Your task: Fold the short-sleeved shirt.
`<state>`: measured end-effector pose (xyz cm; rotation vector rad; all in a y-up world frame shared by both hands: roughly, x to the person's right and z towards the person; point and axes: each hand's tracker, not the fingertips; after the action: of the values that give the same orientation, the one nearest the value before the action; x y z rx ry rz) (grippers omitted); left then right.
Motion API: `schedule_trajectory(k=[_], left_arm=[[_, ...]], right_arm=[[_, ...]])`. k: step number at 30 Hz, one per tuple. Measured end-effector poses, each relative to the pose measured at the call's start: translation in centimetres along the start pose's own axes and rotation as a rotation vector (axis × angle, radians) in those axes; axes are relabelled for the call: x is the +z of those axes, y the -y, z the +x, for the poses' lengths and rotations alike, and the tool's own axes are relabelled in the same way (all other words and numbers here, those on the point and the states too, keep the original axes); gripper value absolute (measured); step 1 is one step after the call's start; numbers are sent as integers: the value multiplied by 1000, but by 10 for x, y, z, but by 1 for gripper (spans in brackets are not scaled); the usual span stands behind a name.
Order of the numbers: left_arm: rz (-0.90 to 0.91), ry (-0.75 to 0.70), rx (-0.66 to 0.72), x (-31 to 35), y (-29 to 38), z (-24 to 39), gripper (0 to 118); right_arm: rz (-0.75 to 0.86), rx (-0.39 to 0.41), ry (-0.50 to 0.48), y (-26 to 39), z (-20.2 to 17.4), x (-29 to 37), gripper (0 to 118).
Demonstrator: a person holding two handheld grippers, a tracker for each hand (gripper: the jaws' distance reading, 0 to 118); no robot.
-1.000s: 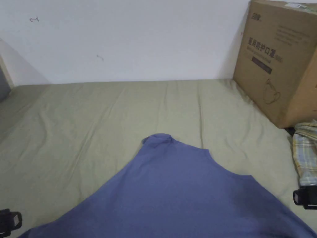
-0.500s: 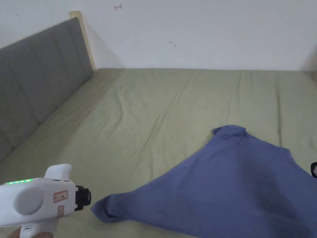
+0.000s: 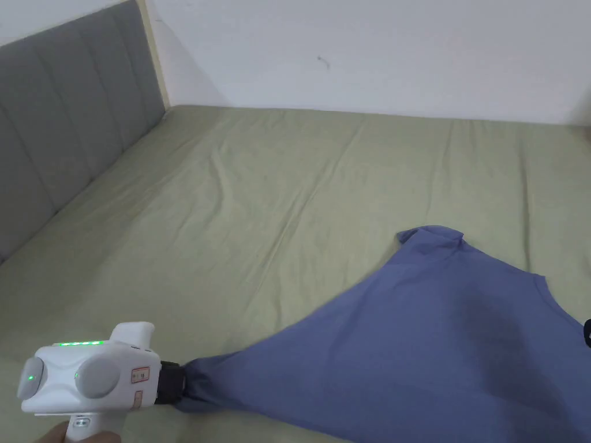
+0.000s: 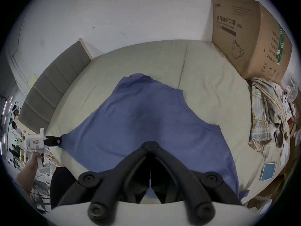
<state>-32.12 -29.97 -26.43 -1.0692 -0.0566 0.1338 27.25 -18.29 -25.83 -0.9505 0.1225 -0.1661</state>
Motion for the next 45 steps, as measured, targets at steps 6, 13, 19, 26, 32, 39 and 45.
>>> schedule_trajectory(k=[6, 13, 19, 26, 32, 39, 45], left_arm=[[175, 62, -117, 41, 1, 25, 1], [278, 131, 33, 75, 4, 15, 1], [276, 121, 95, 78, 12, 12, 1], [217, 75, 110, 57, 17, 7, 1], [173, 53, 112, 42, 22, -7, 1], [188, 67, 142, 48, 21, -4, 1], [268, 94, 131, 80, 10, 7, 1]], right_arm=[[-40, 46, 1, -21, -12, -37, 1], [-43, 72, -21, -109, -23, -102, 1], [-190, 152, 28, -181, -22, -193, 79], [-280, 259, 78, -216, -19, -280, 92], [-346, 382, 85, -217, -28, -320, 68], [-199, 442, -35, -213, -45, -273, 6], [-47, 341, -64, -222, -27, -162, 6]])
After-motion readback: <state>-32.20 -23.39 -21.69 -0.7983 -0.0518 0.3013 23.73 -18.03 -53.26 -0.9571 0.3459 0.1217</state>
